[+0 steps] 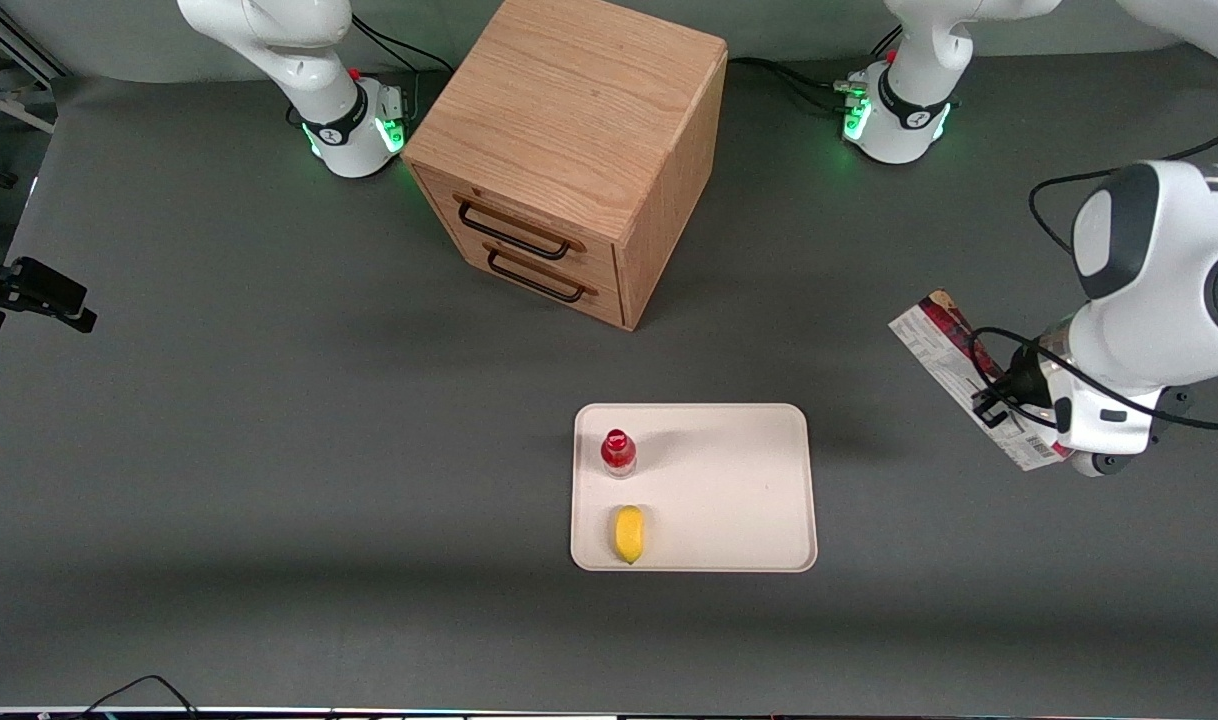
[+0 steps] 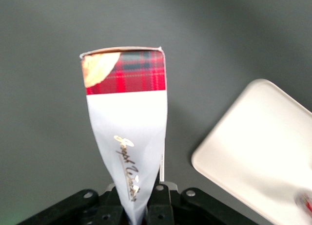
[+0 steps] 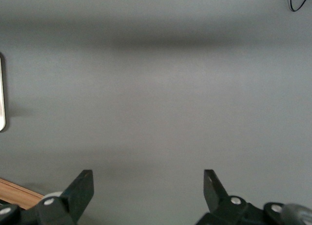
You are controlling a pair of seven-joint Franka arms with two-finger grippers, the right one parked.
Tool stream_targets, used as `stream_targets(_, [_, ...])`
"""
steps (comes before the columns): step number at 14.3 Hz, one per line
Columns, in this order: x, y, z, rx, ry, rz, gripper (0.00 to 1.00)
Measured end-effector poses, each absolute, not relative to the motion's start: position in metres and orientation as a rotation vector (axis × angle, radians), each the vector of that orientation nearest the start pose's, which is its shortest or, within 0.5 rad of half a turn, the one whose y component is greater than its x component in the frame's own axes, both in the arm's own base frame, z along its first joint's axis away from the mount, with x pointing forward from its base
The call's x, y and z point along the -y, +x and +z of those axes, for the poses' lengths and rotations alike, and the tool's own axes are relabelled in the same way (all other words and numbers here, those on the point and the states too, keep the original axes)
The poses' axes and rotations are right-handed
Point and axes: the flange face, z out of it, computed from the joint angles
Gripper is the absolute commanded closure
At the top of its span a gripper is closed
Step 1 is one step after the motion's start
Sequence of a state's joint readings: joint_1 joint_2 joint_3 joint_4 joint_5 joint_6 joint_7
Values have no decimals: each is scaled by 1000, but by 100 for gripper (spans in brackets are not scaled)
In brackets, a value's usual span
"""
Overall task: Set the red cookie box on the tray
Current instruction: 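Carry the cookie box over the cream tray and lower it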
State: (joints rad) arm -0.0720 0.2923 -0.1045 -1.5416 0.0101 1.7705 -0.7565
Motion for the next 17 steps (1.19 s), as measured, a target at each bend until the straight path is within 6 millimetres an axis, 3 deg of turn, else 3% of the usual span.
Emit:
stream_targets(2, [137,635,482,716,-3068,104,100])
stream_targets(5, [187,639,457,400,-3156,158,100])
stream_targets(7, [218,647,424,260,-3177,190,100])
stream_targets(10, [261,668,346,82,-3178,91,100])
stream_targets(13, [276,680,276,7,-3182,38,100])
stream_targets(17, [277,687,230,-45,-3172,-12,100])
